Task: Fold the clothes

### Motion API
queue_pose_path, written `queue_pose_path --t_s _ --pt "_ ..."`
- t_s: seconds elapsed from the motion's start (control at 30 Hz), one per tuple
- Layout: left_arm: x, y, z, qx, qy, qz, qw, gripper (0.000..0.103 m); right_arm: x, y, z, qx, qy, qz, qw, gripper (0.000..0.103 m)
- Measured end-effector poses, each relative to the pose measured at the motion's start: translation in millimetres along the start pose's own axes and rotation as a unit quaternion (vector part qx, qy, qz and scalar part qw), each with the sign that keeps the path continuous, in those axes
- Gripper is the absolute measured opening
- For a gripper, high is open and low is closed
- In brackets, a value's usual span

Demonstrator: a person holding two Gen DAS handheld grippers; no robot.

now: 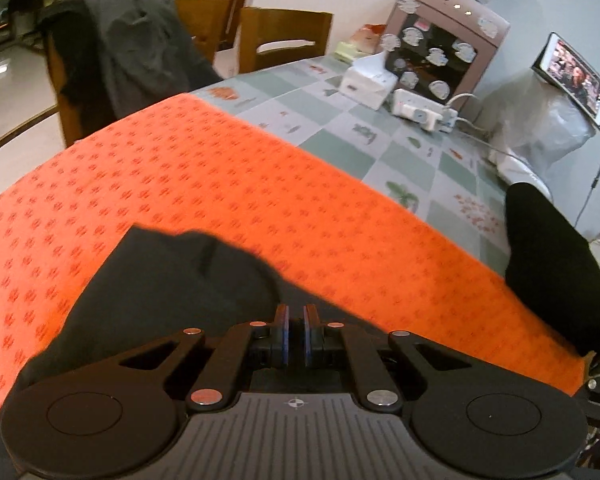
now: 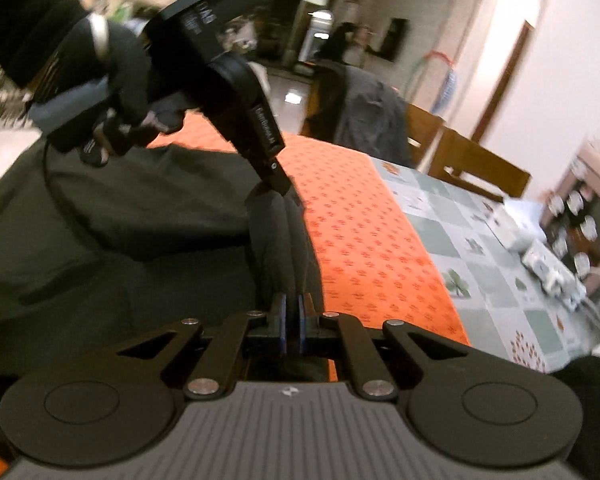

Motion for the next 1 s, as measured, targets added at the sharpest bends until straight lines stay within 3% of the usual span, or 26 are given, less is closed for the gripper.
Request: queue_pose_path --t_s 0.13,0.23,0.37,0.5,0.57,0.77,0.93,1.0 --pt "-10.1 17.2 5.1 0.003 0.004 0.025 0.9997 0.014 0.5 28.0 -5.2 0.024 0.0 0.049 0.998 0.008" --pt "-12.6 27.5 17.1 0.003 -0.006 0.049 0.9988 0.029 3.2 45.6 0.9 0.057 -0.022 0.068 0.996 0.009" --pt "-8.6 29.3 42.4 -0.003 -0.037 0.085 0.9957 0.041 8.2 54.8 14.0 0.105 -0.052 0.044 0.992 0.022" --pt "-6.4 11.3 57.4 -0.025 -0.061 0.091 0.9937 0.042 14.0 43.9 23.5 0.105 -0.069 0.01 0.992 0.022" --pt "-11.8 0.1 51.9 -0.03 -0.049 0.083 0.9949 0.042 15.1 31.1 22.0 0.098 -0.072 -0.017 0.993 0.022" --pt "-40.0 -8.7 21.9 0.009 -0.003 0.043 0.999 0.041 6.3 17.1 -1.2 0.122 -0.046 -0.079 0.988 0.022" --pt "-44.6 24.1 15.3 0.054 0.008 0.083 0.9951 0.035 -5.7 35.5 -26.7 0.196 -0.006 -0.104 0.975 0.021" --pt "-44.7 38.6 16.0 0.065 0.008 0.103 0.9925 0.035 -5.6 38.6 -23.9 0.201 -0.009 -0.101 0.974 0.021"
Point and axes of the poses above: each gripper's, at about its wrist camera, not at the fingertips, and z roughly against the way its jaws point, y to its left, x to its top, the point moved 8 cm from there along -z, roughly the way its jaws point, and after that the axes turned 14 degrees about z, right-handed, at the moved point
